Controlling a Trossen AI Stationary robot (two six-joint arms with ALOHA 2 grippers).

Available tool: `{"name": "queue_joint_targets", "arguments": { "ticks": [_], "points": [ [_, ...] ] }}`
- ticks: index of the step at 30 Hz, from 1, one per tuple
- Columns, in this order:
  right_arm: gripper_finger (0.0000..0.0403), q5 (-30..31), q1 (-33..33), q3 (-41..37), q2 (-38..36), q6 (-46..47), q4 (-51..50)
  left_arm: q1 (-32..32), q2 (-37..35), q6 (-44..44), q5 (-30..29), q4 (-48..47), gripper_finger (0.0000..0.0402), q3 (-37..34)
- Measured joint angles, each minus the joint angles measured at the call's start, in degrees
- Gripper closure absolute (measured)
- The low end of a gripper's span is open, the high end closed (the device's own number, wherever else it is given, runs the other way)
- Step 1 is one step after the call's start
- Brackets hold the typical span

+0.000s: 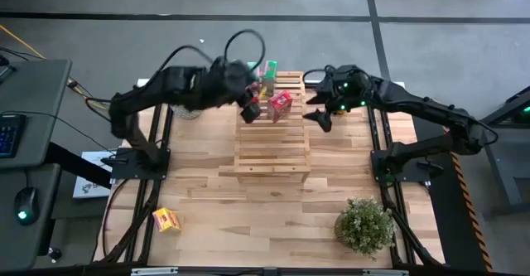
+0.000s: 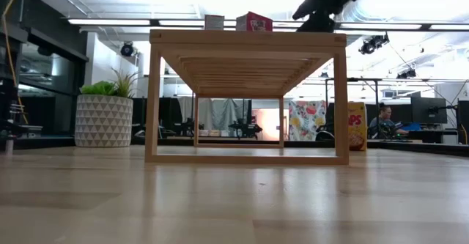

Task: Stack cereal on shelf
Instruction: Put the red cereal box on the shelf and align with the other red cereal box

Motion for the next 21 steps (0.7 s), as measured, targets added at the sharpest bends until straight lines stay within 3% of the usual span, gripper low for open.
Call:
{"name": "queue_joint_targets", "arguments": {
  "ticks": [2, 6, 10, 13, 14, 18, 21],
  "points": [
    [0.0127, 0.01, 0.96, -1.51, 0.03, -0.7, 0.98, -2.74, -4.11, -1.59, -4.36, 1.8, 0.0383, -6.39],
    [0.0165, 0.18, 2.55, -5.06, 0.03, -1.05, 5.34, -7.43, -13.93, -6.05, -10.18, 10.49, 0.039, -23.4],
    [0.0264, 0.9, 3.07, -9.11, 0.03, -0.18, 11.56, -10.57, -26.19, -7.31, -8.86, 29.44, 0.0398, -42.77],
    [0.0366, -2.77, 2.98, -11.01, 0.09, -0.04, 16.5, -11.66, -34.93, -4.93, -5.3, 47.54, 0.04, -56.21],
    [0.0384, -3.55, 3.0, -11.15, 0.41, -0.22, 18.05, -11.75, -37.26, -4.56, -4.35, 52.67, 0.0401, -59.97],
    [0.0384, -3.23, 2.87, -11.17, 3.29, -0.29, 23.32, -11.88, -45.06, -4.23, -4.08, 68.61, 0.0401, -71.62],
    [0.04, -2.39, 2.58, -11.19, 6.01, -1.57, 24.5, -11.84, -48.22, -4.3, -4.64, 73.87, 0.0401, -76.32]
  ]
}}
